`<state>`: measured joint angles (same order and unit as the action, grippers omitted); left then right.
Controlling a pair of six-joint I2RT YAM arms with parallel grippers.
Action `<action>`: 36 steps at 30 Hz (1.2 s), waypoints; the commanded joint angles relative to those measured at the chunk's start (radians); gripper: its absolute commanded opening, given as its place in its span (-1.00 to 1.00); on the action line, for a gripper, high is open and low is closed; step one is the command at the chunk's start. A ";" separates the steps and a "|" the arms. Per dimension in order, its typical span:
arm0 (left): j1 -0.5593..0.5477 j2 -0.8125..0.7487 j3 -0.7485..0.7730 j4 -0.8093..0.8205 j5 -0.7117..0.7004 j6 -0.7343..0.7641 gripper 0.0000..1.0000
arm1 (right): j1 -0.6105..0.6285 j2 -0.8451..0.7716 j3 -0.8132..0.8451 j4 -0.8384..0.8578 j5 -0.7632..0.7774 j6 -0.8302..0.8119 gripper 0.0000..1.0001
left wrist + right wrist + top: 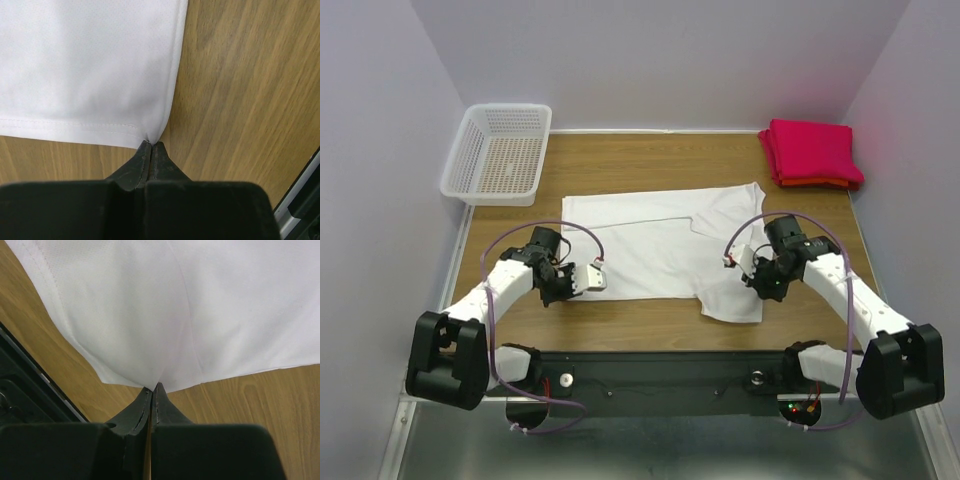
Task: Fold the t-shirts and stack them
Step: Fold the tshirt
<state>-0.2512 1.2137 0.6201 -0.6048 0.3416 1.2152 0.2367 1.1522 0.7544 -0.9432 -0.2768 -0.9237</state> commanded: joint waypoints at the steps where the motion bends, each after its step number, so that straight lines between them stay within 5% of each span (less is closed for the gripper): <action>1: 0.023 -0.037 0.064 -0.090 0.046 0.021 -1.00 | 0.003 -0.039 0.085 -0.068 -0.033 0.011 -0.99; 8: 0.125 0.035 0.217 -0.179 0.126 0.030 -1.00 | -0.025 -0.007 0.209 -0.088 -0.041 0.014 -0.99; 36: 0.199 0.537 0.728 -0.118 0.162 -0.082 -1.00 | -0.139 0.718 0.870 -0.169 -0.131 -0.086 -0.99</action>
<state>-0.0654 1.7336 1.2846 -0.7223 0.4942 1.1534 0.1104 1.8278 1.5333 -1.0763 -0.3733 -1.0016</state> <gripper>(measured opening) 0.026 0.022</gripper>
